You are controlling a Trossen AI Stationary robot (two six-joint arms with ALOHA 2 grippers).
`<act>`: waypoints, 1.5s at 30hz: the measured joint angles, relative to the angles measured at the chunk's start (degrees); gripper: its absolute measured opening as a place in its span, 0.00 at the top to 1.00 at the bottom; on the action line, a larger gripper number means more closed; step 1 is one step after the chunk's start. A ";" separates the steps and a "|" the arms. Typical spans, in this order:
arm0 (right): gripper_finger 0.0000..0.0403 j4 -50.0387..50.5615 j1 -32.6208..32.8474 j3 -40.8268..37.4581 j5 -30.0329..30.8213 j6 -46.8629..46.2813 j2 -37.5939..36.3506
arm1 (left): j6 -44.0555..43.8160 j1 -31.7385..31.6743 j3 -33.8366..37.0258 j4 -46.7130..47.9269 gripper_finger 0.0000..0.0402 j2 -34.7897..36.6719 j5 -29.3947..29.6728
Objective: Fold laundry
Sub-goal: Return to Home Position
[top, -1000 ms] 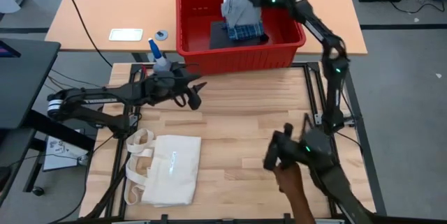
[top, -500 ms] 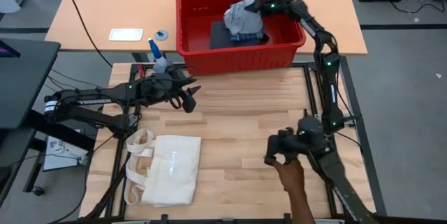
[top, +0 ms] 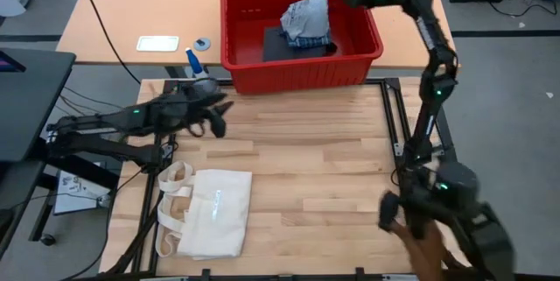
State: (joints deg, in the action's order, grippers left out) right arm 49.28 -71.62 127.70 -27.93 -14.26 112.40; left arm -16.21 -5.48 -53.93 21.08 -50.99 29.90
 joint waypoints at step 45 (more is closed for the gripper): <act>0.23 -68.16 11.66 -118.63 -1.60 -32.19 -93.16 | -21.81 1.73 47.07 -9.94 0.95 50.74 0.31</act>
State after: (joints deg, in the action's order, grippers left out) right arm -18.88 -59.96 9.07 -29.53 -46.45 19.24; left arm -38.02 -3.75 -6.86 11.15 -0.25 30.21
